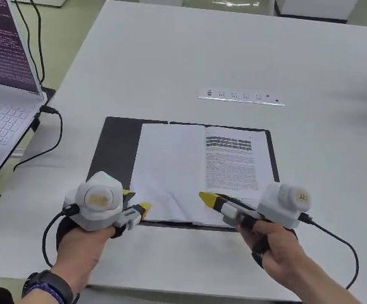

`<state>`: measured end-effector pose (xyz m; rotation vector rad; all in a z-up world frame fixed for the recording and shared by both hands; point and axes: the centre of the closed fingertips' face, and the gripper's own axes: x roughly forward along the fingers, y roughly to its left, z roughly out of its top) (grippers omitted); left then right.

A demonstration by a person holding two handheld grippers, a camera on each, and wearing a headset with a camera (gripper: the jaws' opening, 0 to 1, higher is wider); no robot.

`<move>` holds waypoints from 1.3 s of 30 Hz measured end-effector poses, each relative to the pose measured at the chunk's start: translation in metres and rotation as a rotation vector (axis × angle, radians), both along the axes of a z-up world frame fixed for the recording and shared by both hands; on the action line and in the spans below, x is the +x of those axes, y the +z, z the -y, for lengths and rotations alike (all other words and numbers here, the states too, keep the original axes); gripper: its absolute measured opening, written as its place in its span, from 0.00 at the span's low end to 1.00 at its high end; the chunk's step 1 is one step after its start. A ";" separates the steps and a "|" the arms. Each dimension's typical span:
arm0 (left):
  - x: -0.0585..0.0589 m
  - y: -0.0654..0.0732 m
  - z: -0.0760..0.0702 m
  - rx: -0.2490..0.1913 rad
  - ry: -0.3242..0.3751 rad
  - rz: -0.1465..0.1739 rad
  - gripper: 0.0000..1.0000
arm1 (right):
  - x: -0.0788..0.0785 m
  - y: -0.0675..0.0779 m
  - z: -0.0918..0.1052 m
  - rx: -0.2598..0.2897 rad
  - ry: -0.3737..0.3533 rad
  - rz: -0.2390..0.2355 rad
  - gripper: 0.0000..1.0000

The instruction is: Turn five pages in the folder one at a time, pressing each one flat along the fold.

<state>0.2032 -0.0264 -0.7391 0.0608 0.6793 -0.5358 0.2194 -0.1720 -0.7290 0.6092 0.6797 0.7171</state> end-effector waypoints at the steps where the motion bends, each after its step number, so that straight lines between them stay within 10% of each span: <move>1: 0.001 -0.002 -0.001 0.001 0.012 -0.003 0.13 | 0.000 0.000 0.001 -0.001 -0.001 0.000 0.36; 14: 0.001 -0.032 -0.004 0.020 0.051 -0.082 0.00 | -0.001 -0.006 0.014 0.005 -0.024 -0.019 0.35; 19: -0.009 -0.055 -0.014 0.131 0.027 -0.165 0.00 | 0.000 -0.010 0.016 0.006 -0.028 -0.029 0.33; 20: -0.005 -0.051 -0.012 0.099 0.042 -0.129 0.00 | 0.000 -0.011 0.016 0.004 -0.024 -0.031 0.33; 39: -0.002 -0.051 -0.013 0.100 0.054 -0.119 0.00 | 0.048 -0.020 -0.004 -0.010 0.037 0.010 0.22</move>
